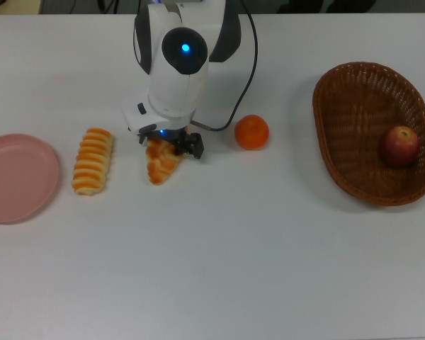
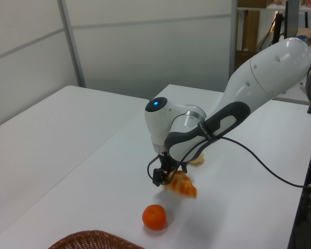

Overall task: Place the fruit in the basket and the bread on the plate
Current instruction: 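Lower the gripper and grasp the braided bread, then lift the braided bread onto the pink plate and open the gripper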

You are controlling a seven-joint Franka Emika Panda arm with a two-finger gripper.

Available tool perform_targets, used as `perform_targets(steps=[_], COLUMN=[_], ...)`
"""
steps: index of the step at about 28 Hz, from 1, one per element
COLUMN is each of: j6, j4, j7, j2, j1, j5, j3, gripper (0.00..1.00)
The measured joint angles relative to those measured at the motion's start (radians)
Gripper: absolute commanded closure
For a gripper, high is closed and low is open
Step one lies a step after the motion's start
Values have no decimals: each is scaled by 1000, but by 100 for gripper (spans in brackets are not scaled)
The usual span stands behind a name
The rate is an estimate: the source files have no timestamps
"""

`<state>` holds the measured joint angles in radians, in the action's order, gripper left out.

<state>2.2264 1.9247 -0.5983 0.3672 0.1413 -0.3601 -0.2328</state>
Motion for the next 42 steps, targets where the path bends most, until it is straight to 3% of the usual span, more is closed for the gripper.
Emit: perform_targets(steps=[1, 15, 18, 21, 26, 32, 42], j6=[0, 0, 1, -2, -61, -82, -82], j4=[-1, -44, -87, -144, -242, -306, -312], j7=[0, -10, 2, 53, 120, 186, 305], j2=[0, -5, -11, -16, -23, -25, 4], j1=[0, 40, 71, 105, 161, 247, 398], j5=[0, 5, 45, 124, 186, 226, 235], j3=[0, 2, 3, 5, 7, 10, 34], gripper=[100, 100, 100, 100, 100, 100, 100])
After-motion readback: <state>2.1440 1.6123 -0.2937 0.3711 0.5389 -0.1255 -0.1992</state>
